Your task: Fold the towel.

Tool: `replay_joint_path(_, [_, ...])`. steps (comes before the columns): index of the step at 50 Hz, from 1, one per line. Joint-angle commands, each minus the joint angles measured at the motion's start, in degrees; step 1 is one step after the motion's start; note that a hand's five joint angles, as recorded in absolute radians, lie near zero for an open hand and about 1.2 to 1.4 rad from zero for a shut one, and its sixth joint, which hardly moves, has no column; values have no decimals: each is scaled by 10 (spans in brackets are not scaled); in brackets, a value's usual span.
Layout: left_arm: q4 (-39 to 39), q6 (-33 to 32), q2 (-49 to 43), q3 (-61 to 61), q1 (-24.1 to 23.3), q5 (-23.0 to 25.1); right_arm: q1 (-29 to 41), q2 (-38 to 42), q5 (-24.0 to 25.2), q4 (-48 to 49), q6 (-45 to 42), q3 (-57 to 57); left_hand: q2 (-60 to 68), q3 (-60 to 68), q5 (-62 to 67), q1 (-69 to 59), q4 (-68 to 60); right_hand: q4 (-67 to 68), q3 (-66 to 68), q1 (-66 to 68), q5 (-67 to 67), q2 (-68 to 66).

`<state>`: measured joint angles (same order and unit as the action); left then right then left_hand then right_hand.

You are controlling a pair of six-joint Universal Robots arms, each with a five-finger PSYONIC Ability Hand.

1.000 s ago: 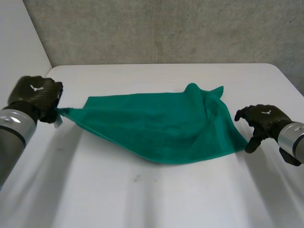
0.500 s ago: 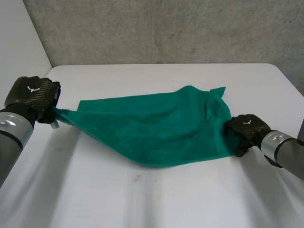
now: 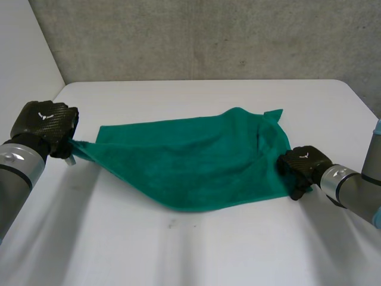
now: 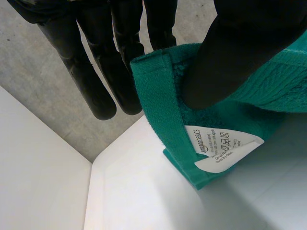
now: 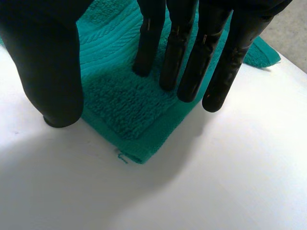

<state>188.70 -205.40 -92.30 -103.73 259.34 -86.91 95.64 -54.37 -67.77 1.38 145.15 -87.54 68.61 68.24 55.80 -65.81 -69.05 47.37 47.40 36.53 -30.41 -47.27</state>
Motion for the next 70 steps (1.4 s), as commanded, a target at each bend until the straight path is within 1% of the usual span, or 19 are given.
replay_joint_path(1, [0, 0, 0, -1, 0, 0, 2, 4, -1, 0, 5, 18, 114, 118, 142, -142, -110, 83, 83, 191, -153, -84])
replay_joint_path(15, [0, 1, 1, -6, -1, 1, 16, 30, -3, -1, 6, 49, 114, 118, 142, -142, -110, 100, 99, 208, -169, -101])
replay_joint_path(20, [0, 1, 0, -6, -2, 1, 21, 35, -17, -1, 7, 63, 114, 118, 142, -142, -110, 164, 163, 272, -233, -165])
replay_joint_path(25, [0, 1, 0, -6, -2, 1, 26, 43, -36, 0, 10, 87, 114, 118, 142, -142, -110, 326, 326, 434, -396, -327])
replay_joint_path(35, [0, 1, 0, -6, 1, 1, 31, 46, -62, -2, 13, 105, 114, 118, 142, -142, -110, 326, 326, 435, -396, -327])
replay_joint_path(37, [0, 1, 0, -6, 1, 1, 32, 46, -63, -10, 14, 103, 114, 118, 142, -142, -110, 238, 238, 347, -308, -239])
replay_joint_path(39, [0, 1, 0, -8, 1, 1, 32, 46, -62, -16, 13, 100, 114, 118, 142, -142, -110, 181, 181, 289, -250, -182])
replay_joint_path(40, [0, 1, 0, -9, 1, 1, 31, 46, -62, -19, 13, 99, 114, 118, 142, -142, -110, 127, 127, 236, -197, -128])
replay_joint_path(41, [0, 1, 0, -9, 1, 1, 31, 46, -61, -26, 12, 98, 114, 118, 142, -142, -110, 42, 42, 150, -111, -43])
replay_joint_path(49, [1, 1, 0, -11, 1, 1, 27, 47, -61, -33, 11, 98, 114, 118, 142, -142, -110, 9, 9, 117, -79, -10])
replay_joint_path(51, [0, 1, 0, -11, 0, 1, 26, 47, -60, -32, 11, 98, 114, 118, 142, -142, -110, 22, 22, 131, -92, -23])
replay_joint_path(54, [1, 1, 0, -11, 1, 1, 26, 47, -60, -31, 12, 99, 114, 118, 142, -142, -110, 108, 108, 216, -177, -109])
replay_joint_path(55, [1, 1, 0, -11, 1, 1, 26, 47, -60, -31, 12, 99, 114, 118, 142, -142, -110, 108, 108, 217, -178, -109])
replay_joint_path(56, [1, 1, 0, -11, 1, 1, 27, 47, -60, -31, 12, 100, 114, 118, 142, -142, -110, 157, 156, 265, -226, -158])
replay_joint_path(57, [0, 1, 0, -11, 1, 1, 27, 50, -60, -30, 12, 103, 114, 118, 142, -142, -110, 325, 324, 433, -394, -326])
replay_joint_path(63, [0, 1, 1, -14, -1, 1, 28, 56, -66, -21, 17, 106, 114, 118, 142, -142, -110, 326, 326, 435, -396, -327])
replay_joint_path(67, [-2, 1, 1, -14, -3, 0, 25, 22, -81, -26, 36, 100, 114, 118, 142, -142, -110, 326, 326, 435, -396, -327])
replay_joint_path(68, [-2, 1, 1, -14, -3, 0, 24, -6, -83, -33, 45, 92, 114, 118, 142, -142, -110, 326, 326, 435, -396, -327])
replay_joint_path(70, [-6, 1, 5, -14, -3, -1, 23, -33, -84, -47, 46, 84, 114, 118, 142, -142, -110, 326, 326, 435, -396, -327])
